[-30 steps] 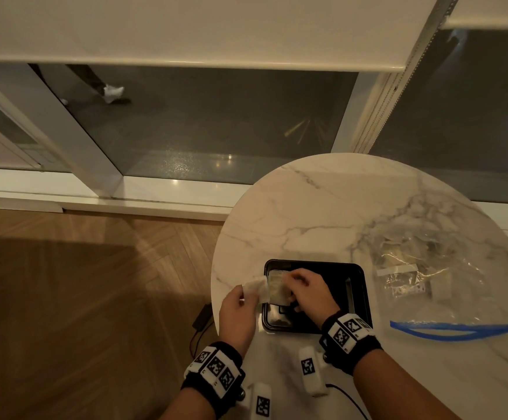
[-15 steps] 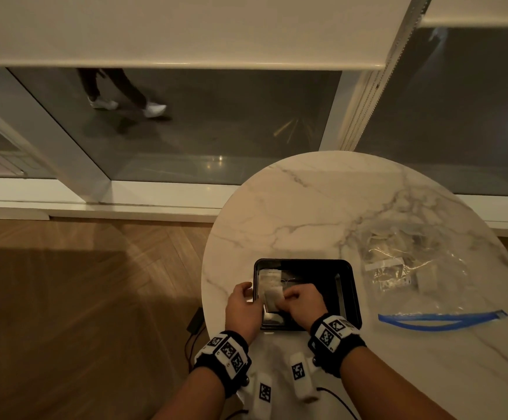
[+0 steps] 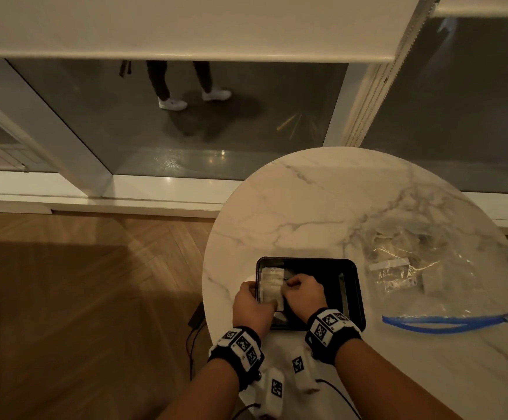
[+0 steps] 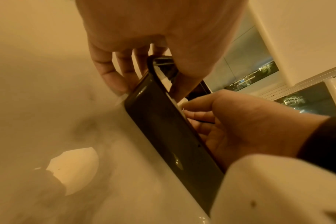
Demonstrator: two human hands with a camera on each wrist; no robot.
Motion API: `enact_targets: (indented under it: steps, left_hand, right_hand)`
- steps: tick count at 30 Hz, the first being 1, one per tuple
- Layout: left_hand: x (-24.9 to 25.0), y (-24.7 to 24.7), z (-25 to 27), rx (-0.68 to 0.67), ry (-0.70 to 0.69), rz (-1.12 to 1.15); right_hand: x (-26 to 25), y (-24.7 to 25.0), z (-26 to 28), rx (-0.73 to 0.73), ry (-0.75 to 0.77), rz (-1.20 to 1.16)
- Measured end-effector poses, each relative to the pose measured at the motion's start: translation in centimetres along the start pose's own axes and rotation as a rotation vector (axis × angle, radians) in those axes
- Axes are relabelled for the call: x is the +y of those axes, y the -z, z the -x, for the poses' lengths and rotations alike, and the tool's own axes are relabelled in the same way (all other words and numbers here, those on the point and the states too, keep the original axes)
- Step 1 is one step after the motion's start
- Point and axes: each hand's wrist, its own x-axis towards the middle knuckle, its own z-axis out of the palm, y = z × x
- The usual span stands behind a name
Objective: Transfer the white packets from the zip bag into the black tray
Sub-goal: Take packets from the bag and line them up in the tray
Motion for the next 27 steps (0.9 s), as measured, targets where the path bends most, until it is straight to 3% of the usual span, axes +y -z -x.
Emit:
enact_targets:
  steps: [27]
  left_hand:
    - [-1.7, -1.9, -1.9, 0.064, 0.013, -0.178]
  right_hand:
    - [-0.4, -0.2, -1.4, 0.034, -0.004, -0.105]
